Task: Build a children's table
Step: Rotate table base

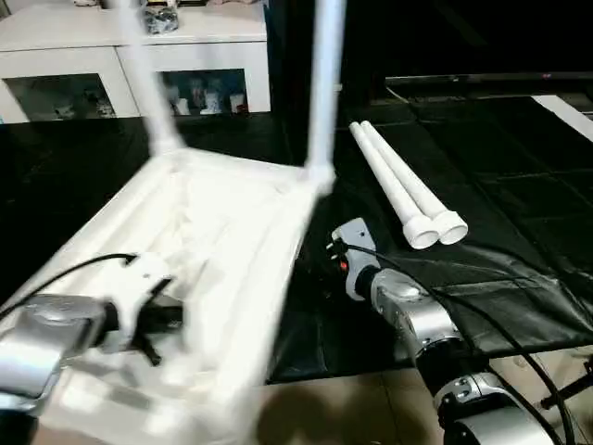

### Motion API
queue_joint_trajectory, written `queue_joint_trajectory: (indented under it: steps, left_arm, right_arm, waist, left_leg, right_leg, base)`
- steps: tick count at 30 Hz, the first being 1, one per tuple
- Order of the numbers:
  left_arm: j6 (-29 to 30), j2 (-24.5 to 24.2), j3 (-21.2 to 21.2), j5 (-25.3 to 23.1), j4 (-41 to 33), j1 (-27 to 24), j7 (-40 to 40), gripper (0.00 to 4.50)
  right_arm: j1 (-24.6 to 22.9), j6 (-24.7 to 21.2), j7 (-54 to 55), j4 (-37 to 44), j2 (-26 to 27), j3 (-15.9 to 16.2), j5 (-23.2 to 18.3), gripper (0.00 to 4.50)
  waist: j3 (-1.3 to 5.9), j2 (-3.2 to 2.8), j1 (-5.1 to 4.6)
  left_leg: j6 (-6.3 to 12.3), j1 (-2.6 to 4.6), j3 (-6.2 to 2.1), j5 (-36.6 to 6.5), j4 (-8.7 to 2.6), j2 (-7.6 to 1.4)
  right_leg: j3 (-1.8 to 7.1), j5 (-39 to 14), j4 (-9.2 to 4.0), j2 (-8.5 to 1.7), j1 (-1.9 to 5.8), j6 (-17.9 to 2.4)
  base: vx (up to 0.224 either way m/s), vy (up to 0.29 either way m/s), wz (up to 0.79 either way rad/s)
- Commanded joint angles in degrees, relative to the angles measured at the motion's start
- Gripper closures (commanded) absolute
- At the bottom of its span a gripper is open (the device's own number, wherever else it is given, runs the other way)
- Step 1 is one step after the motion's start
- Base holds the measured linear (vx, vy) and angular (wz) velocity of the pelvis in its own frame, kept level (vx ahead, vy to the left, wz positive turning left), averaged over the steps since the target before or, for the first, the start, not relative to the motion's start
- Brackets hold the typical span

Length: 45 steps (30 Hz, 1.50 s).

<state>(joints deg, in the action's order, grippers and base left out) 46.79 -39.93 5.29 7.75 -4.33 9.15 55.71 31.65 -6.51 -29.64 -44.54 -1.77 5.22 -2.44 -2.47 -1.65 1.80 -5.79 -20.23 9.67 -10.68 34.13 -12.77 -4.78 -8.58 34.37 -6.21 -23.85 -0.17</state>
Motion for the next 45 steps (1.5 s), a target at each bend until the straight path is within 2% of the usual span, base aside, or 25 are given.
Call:
queue_joint_trajectory:
  steps: [1,2,3,4,6,7,8,9,12,15,17,20,21,22,25,27,28,30,31,33,34,38,41,43,45]
  left_arm:
    - [-1.1,2.6,3.2,2.0,0.5,2.0,1.6,4.46]
    - [-1.5,3.3,3.4,1.9,1.2,2.7,1.4,4.46]
    - [-2.0,4.7,3.6,1.6,2.8,4.2,0.7,4.46]
    - [-4.7,8.3,3.6,-0.5,8.4,8.4,-3.4,4.46]
    - [-6.4,10.1,3.5,-1.8,11.5,10.6,-5.9,4.46]
    - [-9.0,12.0,3.4,-3.5,16.0,13.3,-9.6,4.46]
    - [-9.8,12.7,3.2,-3.9,17.9,14.5,-10.9,4.46]
    - [-10.9,13.3,3.3,-4.4,19.9,15.6,-11.8,4.46]
    - [-15.2,15.0,4.3,-7.0,27.0,19.3,-15.6,4.46]
    - [-18.4,16.5,3.7,-8.1,33.7,22.6,-19.2,4.46]
    - [-22.6,17.1,3.7,-10.1,40.1,25.3,-23.3,4.46]
    - [-27.5,17.6,3.1,-11.4,46.1,27.7,-26.7,4.46]
    - [-28.8,17.9,2.7,-11.1,46.7,28.1,-26.6,4.46]
    - [-30.6,18.2,1.8,-10.2,46.7,28.1,-26.4,4.46]
    - [-31.8,18.3,1.6,-9.8,46.2,27.8,-25.8,4.46]
    - [-32.9,18.0,1.1,-9.1,44.9,27.3,-24.9,4.46]
    - [-33.3,17.9,0.9,-8.7,44.4,27.1,-24.6,4.46]
    - [-33.2,17.1,0.0,-7.3,39.8,25.2,-22.9,4.46]
    - [-31.9,16.0,0.1,-5.5,34.8,22.9,-19.3,4.46]
    - [-30.8,15.2,0.0,-4.2,31.0,21.3,-16.9,4.46]
    - [-29.5,14.7,-0.4,-2.9,27.7,20.1,-15.6,4.46]
    - [-23.9,12.8,-1.9,1.9,15.8,15.8,-12.4,4.46]
    - [-21.6,11.8,-2.3,3.1,11.5,13.9,-11.9,4.09]
    - [-20.2,11.0,-2.2,3.6,8.6,12.5,-11.3,4.06]
    - [-18.1,10.0,-1.8,4.7,4.9,10.7,-10.0,3.84]
  right_arm:
    - [1.4,1.0,-0.5,-0.5,1.1,1.1,0.2,0.0]
    - [1.4,1.1,-0.4,-0.6,1.1,1.1,0.3,0.0]
    - [1.4,1.3,-0.2,-0.7,1.0,1.0,0.4,0.0]
    - [1.4,1.7,0.6,-0.7,0.6,0.7,0.6,0.0]
    - [1.4,1.9,1.0,-0.6,0.4,0.5,0.7,0.0]
    - [1.4,2.0,1.4,-0.3,0.0,0.2,0.7,0.0]
    - [1.5,2.1,1.6,-0.3,-0.2,0.1,0.8,0.0]
    - [1.6,2.3,1.9,-0.3,-0.4,-0.1,0.9,0.0]
    - [1.6,2.4,2.4,0.6,-1.2,-0.8,0.9,0.0]
    - [1.6,2.7,3.0,1.2,-2.0,-1.2,1.0,0.0]
    - [1.7,2.6,3.8,2.0,-2.7,-1.8,1.0,0.0]
    - [1.8,2.7,4.9,2.6,-3.2,-2.4,1.2,0.0]
    - [2.1,2.6,5.7,2.7,-3.4,-2.7,1.2,0.0]
    - [2.9,2.2,7.5,2.7,-3.9,-3.6,1.2,0.0]
    - [3.8,1.9,8.9,2.4,-4.3,-4.2,1.3,0.0]
    - [5.2,1.6,10.3,2.0,-4.9,-4.8,1.5,0.0]
    - [6.0,1.4,10.8,1.8,-5.2,-5.0,1.5,0.0]
    - [9.8,0.0,12.7,-0.4,-6.5,-6.4,1.3,0.0]
    - [13.3,-0.7,14.1,-3.7,-7.7,-7.2,1.3,0.0]
    - [16.1,-0.4,15.3,-6.9,-8.7,-7.5,1.6,0.0]
    - [18.3,-0.1,16.3,-9.6,-9.5,-7.5,2.0,0.0]
    - [25.6,-1.2,20.4,-19.1,-11.8,-7.6,3.6,0.0]
    - [27.7,-3.0,20.4,-21.9,-12.0,-8.2,3.1,0.0]
    - [28.7,-4.0,20.4,-23.5,-12.0,-8.1,3.2,0.0]
    - [29.8,-5.5,20.7,-25.4,-12.1,-7.7,4.0,0.0]
  waist:
    - [2.95,-0.58,-0.23]
    - [2.98,-0.61,-0.22]
    - [3.04,-1.1,-0.12]
    - [2.97,-0.82,-0.25]
    - [3.07,-0.58,0.17]
    - [3.06,-0.39,0.08]
    - [2.98,-1.22,-0.01]
    - [2.99,-0.73,-0.21]
    - [3.13,-0.67,-0.16]
    - [3.21,-0.51,-0.18]
    - [3.34,-0.54,-0.03]
    - [3.51,-0.51,-0.07]
    - [3.55,-1.13,-0.06]
    - [3.82,-0.74,-0.1]
    - [4.13,-0.85,0.02]
    - [4.24,-0.92,0.04]
    - [4.76,-0.83,0.09]
    - [4.88,-0.54,0.17]
    - [4.8,-0.61,0.22]
    - [4.54,-0.59,0.24]
    - [4.28,-0.66,0.32]
    - [3.97,-0.42,0.25]
    - [3.68,-0.26,0.17]
    - [3.73,-0.13,0.19]
    - [3.71,-0.09,0.18]
  left_leg:
    - [-0.45,0.2,0.34,-21.5,-5.05,0.6]
    - [-0.48,0.21,0.36,-21.3,-4.98,0.61]
    - [-0.63,0.33,0.37,-21.2,-4.93,0.66]
    - [-0.59,0.4,0.55,-21.3,-4.87,0.77]
    - [-0.64,1.12,0.7,-22.3,-4.55,0.96]
    - [-0.53,0.83,0.61,-22.0,-4.68,0.9]
    - [-0.52,0.27,0.32,-21.5,-4.81,1.11]
    - [-0.41,0.22,0.28,-21.8,-4.78,1.19]
    - [-0.08,0.14,0.18,-21.0,-4.69,1.25]
    - [0.01,-0.3,0.16,-19.5,-4.71,1.2]
    - [0.2,0.05,0.39,-18.8,-4.4,1.38]
    - [0.06,-0.6,0.03,-17.4,-4.71,1.05]
    - [0.01,-0.53,0.01,-17.3,-4.68,1.08]
    - [-0.14,-0.31,0.2,-16.4,-4.41,1.04]
    - [0.49,-0.43,0.38,-12.9,-4.15,0.87]
    - [0.79,-0.47,0.37,-11.5,-4.06,0.84]
    - [1.61,-0.58,0.43,-7.8,-3.62,0.92]
    - [2.98,-0.88,0.6,-4.5,-3.32,1.05]
    - [3.6,-0.81,0.77,-4.3,-3.28,0.94]
    - [3.56,-0.85,0.9,-5.9,-3.42,0.84]
    - [2.68,-0.46,1.12,-8.5,-3.47,0.62]
    - [0.68,-0.37,1.15,-11.7,-3.65,0.59]
    - [0.54,-0.54,1.21,-13.1,-3.72,0.8]
    - [0.67,-0.59,1.2,-12.8,-3.65,0.87]
    - [0.63,-0.71,1.11,-12.4,-3.7,0.8]
  right_leg:
    - [1.88,-21.8,-4.26,-0.9,2.38,-10.4]
    - [1.88,-21.8,-4.33,-0.94,2.41,-10.4]
    - [1.89,-21.6,-4.25,-0.92,2.41,-10.4]
    - [1.83,-21.8,-4.57,-0.71,2.28,-10.2]
    - [1.91,-23.1,-4.89,-0.57,1.84,-9.6]
    - [2.0,-23.2,-4.8,-0.67,2.1,-9.4]
    - [2.0,-24.9,-4.83,-0.73,2.54,-8.3]
    - [1.95,-26.6,-5.26,-0.63,2.43,-7.3]
    - [2.0,-27.4,-5.47,-0.58,2.37,-6.5]
    - [2.05,-26.0,-5.3,-0.51,2.66,-7.0]
    - [2.08,-24.4,-5.44,-0.23,2.4,-7.4]
    - [2.03,-21.9,-4.78,-0.5,3.12,-7.8]
    - [2.0,-21.7,-4.8,-0.5,3.02,-8.0]
    - [2.19,-19.1,-4.68,-0.55,2.98,-9.2]
    - [2.32,-10.7,-3.58,-0.45,3.21,-12.6]
    - [2.28,-8.0,-3.25,-0.38,3.31,-13.5]
    - [2.35,-1.8,-2.44,-0.35,3.63,-15.1]
    - [2.32,2.5,-2.01,-0.26,3.7,-16.4]
    - [2.33,2.4,-1.99,-0.36,3.47,-17.1]
    - [2.29,-0.2,-2.23,-0.43,3.33,-17.3]
    - [2.36,-3.6,-2.44,-0.46,2.98,-16.9]
    - [2.43,-8.5,-2.53,-0.51,2.9,-15.6]
    - [2.41,-10.7,-2.82,-0.25,2.85,-14.3]
    - [2.41,-11.1,-2.8,-0.24,2.85,-13.6]
    - [2.39,-10.9,-2.62,-0.27,2.84,-13.9]
  base:
    - [0.0,0.0,0.0]
    - [0.0,0.0,0.0]
    - [0.0,0.0,0.0]
    - [0.0,0.0,0.0]
    - [0.0,0.0,0.0]
    - [0.0,0.0,0.0]
    - [0.0,0.0,0.0]
    - [0.0,0.0,0.0]
    - [0.0,0.0,0.0]
    - [0.0,0.0,0.0]
    - [0.0,0.0,0.0]
    - [0.0,0.0,0.0]
    - [0.0,0.0,0.0]
    - [0.0,0.0,0.0]
    - [0.0,0.0,0.0]
    - [0.0,0.0,0.0]
    - [0.0,0.0,0.0]
    - [0.0,0.0,0.0]
    - [0.0,0.0,0.0]
    - [0.0,0.0,0.0]
    - [0.0,0.0,0.0]
    - [0.0,0.0,0.0]
    - [0.0,0.0,0.0]
    - [0.0,0.0,0.0]
    - [0.0,0.0,0.0]
